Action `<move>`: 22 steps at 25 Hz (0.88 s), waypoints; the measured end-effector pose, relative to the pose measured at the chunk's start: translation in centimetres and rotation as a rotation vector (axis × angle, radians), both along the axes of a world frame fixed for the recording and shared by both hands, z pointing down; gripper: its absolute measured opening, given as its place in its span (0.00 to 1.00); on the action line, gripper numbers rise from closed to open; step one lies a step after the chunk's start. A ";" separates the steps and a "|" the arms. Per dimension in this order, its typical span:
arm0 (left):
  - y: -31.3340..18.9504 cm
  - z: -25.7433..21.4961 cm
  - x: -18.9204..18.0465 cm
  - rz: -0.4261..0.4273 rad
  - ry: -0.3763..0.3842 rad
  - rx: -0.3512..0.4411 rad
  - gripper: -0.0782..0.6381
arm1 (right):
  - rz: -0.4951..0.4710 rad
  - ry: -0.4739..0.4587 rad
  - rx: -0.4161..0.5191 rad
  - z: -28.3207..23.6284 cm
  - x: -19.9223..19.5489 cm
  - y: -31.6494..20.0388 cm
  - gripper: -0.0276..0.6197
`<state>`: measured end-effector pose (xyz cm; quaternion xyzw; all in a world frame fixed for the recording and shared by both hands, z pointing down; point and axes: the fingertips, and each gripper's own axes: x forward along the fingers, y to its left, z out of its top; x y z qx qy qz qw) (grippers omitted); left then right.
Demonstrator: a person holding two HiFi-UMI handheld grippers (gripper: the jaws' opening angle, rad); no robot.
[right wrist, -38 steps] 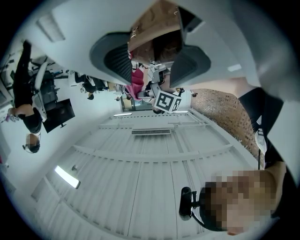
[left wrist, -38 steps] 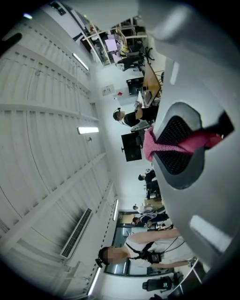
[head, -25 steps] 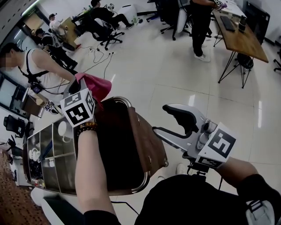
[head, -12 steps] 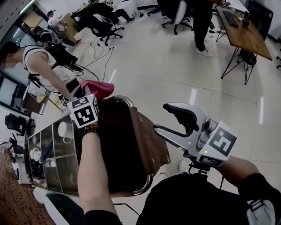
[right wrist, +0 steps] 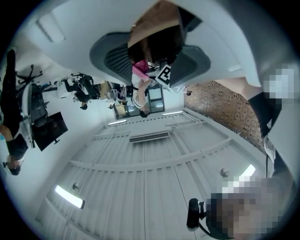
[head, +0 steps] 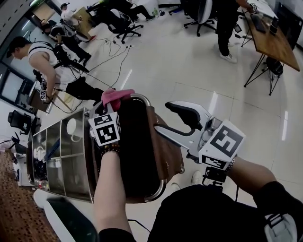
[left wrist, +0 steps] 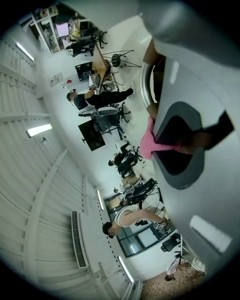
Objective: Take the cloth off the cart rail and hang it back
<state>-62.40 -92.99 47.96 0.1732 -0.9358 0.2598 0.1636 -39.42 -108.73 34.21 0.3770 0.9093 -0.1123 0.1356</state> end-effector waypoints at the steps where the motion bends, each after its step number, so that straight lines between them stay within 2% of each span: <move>1: 0.1 0.6 0.4 -0.005 0.010 -0.001 0.13 | -0.008 -0.001 -0.001 0.1 0.1 0.0 0.41; 6: 0.1 3.5 1.6 0.001 0.071 -0.012 0.13 | -0.045 -0.002 0.006 0.6 0.5 0.3 0.41; 8: -0.4 4.8 1.8 0.019 0.117 -0.012 0.14 | -0.048 0.003 0.008 0.7 0.4 0.3 0.41; 11: -1.0 6.8 1.9 0.039 0.210 0.012 0.25 | -0.044 0.005 0.012 0.7 0.3 0.4 0.41; 13: -1.0 7.0 2.2 0.044 0.242 0.029 0.30 | -0.037 0.008 0.019 0.3 0.5 0.6 0.41; 18: -0.9 6.8 4.1 0.055 0.246 0.067 0.35 | -0.022 0.026 0.071 1.3 0.4 2.5 0.41; 22: 0.9 7.1 5.6 0.053 0.245 0.090 0.35 | -0.018 0.068 0.139 3.6 -1.4 6.4 0.41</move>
